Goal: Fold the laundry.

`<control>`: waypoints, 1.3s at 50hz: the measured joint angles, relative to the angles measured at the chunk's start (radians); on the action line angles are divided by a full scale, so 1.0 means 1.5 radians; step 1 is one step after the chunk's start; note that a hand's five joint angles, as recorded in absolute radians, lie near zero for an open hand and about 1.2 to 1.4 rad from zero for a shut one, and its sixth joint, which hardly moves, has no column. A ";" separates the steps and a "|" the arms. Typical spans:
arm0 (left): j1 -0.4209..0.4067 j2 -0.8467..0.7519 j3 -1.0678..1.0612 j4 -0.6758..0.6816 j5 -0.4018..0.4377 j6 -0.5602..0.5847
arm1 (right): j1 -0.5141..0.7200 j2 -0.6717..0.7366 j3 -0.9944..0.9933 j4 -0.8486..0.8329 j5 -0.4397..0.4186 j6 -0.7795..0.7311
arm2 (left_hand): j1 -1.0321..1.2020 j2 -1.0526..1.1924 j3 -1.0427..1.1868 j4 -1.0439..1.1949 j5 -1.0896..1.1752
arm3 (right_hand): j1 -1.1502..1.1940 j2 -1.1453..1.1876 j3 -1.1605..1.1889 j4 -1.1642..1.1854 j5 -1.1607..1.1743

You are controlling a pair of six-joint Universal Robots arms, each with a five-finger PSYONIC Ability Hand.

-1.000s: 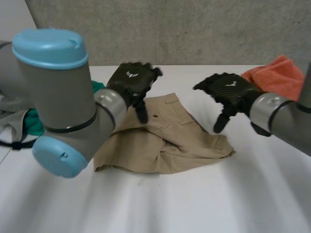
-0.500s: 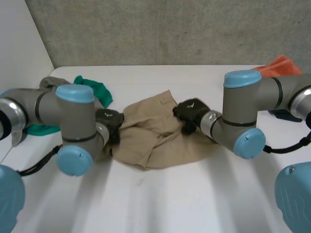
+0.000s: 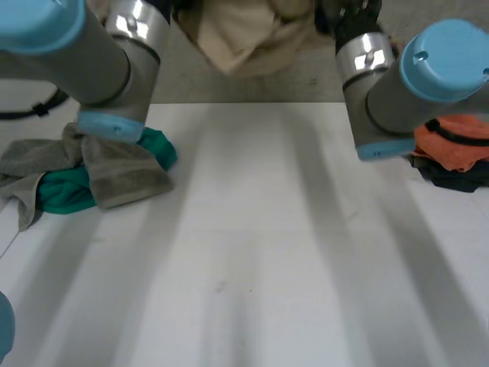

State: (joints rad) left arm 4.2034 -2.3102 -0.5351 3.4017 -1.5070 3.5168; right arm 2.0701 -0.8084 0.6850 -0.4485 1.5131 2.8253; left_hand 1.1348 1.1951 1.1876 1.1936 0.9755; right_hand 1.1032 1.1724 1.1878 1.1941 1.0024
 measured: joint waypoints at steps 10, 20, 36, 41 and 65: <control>-0.003 -0.017 -0.296 -0.053 0.003 0.074 | -0.007 -0.010 0.278 0.201 -0.021 -0.026 | -0.163 -0.191 -0.184 -0.185 -0.152 | 0.000 0.000 0.003 0.002 0.000; -0.030 0.033 -0.479 -0.170 -0.003 0.172 | -0.038 -0.069 0.429 0.326 -0.033 -0.105 | -0.511 -0.536 -0.525 -0.537 -0.506 | -0.306 -0.343 -0.330 -0.349 -0.343; 0.024 0.191 -0.533 -0.254 -0.003 0.023 | -0.067 -0.189 0.389 0.368 -0.093 -0.191 | -0.617 -0.657 -0.649 -0.662 -0.615 | -0.523 -0.544 -0.587 -0.588 -0.598; 0.046 0.197 -0.565 -0.258 -0.003 -0.008 | -0.076 -0.162 0.361 0.381 -0.140 -0.253 | -0.617 -0.657 -0.649 -0.662 -0.615 | -0.523 -0.544 -0.587 -0.588 -0.598; 0.035 0.039 -0.489 -0.214 0.022 -0.097 | -0.092 -0.042 0.339 0.294 -0.065 -0.329 | 0.016 -0.028 -0.029 -0.028 -0.008 | 0.004 0.000 -0.009 -0.001 -0.010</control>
State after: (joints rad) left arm 4.2562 -2.2513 -1.2693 3.0810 -1.4743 3.3714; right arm 1.9329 -0.8712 1.1929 -0.0072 1.4149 2.3318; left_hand 1.1589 1.1528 1.1438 1.1511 0.9641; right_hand 1.1091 1.1718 1.1746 1.1921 0.9878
